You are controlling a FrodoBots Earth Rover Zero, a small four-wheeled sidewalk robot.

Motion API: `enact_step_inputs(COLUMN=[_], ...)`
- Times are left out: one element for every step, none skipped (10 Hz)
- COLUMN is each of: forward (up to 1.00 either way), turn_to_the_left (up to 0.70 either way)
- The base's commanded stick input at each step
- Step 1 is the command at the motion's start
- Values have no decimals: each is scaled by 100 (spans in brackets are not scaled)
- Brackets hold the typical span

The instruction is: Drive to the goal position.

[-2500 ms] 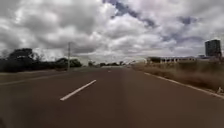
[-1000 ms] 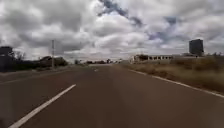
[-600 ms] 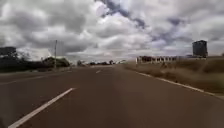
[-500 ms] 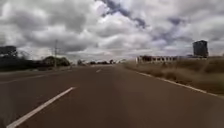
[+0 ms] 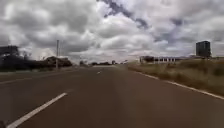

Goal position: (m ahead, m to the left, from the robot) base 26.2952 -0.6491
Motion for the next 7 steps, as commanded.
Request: enact_step_inputs(forward=[85,85,85,85,85,85,85], turn_to_the_left=[-11,-29,-34,-34,-34,-31,-18])
